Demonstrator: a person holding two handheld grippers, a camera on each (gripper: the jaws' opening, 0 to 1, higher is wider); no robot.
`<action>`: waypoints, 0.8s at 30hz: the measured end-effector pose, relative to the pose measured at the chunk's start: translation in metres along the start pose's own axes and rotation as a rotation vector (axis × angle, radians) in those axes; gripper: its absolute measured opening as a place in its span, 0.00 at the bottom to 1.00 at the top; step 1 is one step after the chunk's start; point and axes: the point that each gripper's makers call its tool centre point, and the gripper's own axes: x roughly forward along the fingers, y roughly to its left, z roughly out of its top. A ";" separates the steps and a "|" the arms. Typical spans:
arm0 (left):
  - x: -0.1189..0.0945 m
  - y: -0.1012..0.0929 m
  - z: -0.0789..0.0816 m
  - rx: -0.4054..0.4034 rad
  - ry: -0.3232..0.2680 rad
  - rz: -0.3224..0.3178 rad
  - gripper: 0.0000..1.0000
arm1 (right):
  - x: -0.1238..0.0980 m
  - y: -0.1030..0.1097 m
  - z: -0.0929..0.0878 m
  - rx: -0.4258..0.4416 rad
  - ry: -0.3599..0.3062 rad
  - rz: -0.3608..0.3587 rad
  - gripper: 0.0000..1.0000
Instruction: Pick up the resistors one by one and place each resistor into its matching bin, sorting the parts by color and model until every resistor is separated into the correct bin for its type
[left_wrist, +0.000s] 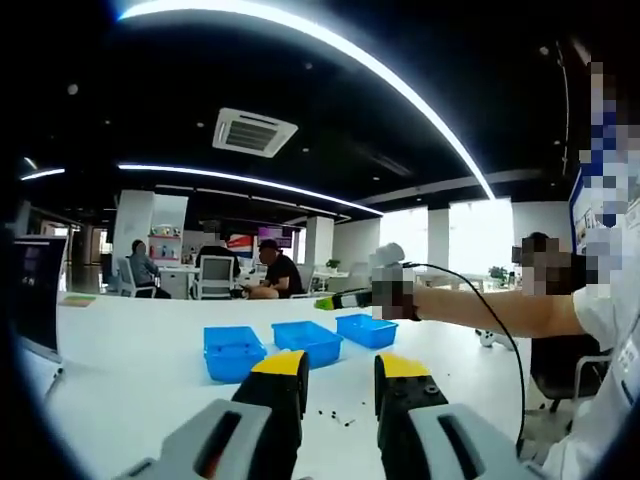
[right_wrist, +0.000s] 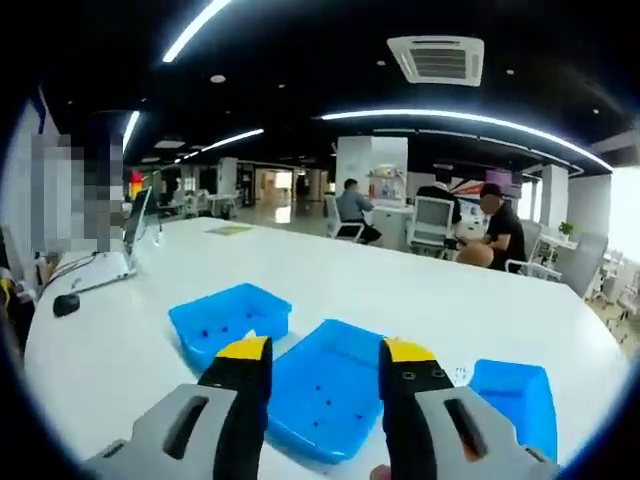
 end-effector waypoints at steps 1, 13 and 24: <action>0.000 0.000 0.000 0.000 0.001 0.000 0.28 | -0.002 -0.002 -0.001 -0.013 0.002 -0.012 0.41; 0.002 -0.002 0.000 0.005 0.003 -0.002 0.28 | -0.052 0.007 0.016 0.015 -0.093 0.039 0.39; 0.003 -0.004 0.000 0.006 0.004 -0.004 0.28 | -0.139 0.032 0.012 -0.009 -0.183 0.092 0.41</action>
